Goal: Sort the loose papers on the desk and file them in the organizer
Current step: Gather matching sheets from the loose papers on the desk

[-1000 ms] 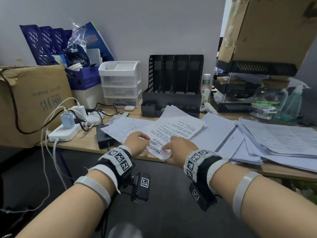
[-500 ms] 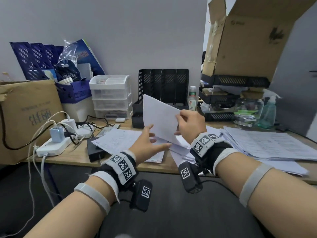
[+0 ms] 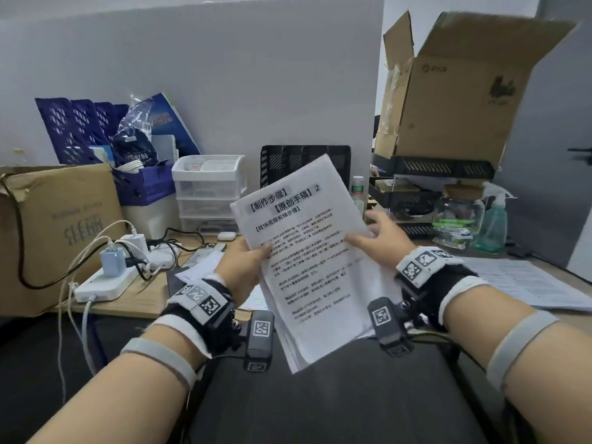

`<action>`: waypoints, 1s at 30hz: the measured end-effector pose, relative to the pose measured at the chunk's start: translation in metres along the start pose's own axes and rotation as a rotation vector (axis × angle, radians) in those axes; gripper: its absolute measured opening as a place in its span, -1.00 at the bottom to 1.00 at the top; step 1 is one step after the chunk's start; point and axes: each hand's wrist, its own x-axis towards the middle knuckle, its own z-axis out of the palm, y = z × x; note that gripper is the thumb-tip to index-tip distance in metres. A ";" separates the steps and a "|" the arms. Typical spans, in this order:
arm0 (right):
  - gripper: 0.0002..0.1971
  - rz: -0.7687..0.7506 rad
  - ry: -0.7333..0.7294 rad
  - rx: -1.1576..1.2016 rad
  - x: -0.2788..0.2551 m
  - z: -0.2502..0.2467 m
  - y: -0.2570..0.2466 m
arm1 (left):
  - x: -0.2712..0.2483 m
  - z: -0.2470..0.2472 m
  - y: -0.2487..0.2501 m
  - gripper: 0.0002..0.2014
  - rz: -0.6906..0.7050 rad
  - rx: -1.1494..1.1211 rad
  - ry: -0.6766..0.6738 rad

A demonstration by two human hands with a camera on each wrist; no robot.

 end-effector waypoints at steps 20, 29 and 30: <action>-0.89 0.157 -0.069 0.120 0.117 -0.040 0.098 | 0.137 0.029 -0.068 -0.67 -0.007 -0.091 0.092; -0.73 0.242 -0.443 -0.434 0.089 -0.054 0.113 | 0.162 0.016 -0.065 -0.85 -0.013 -0.174 0.220; -0.74 0.227 -0.443 -0.475 0.085 -0.057 0.112 | 0.163 0.020 -0.063 -0.85 -0.012 -0.181 0.214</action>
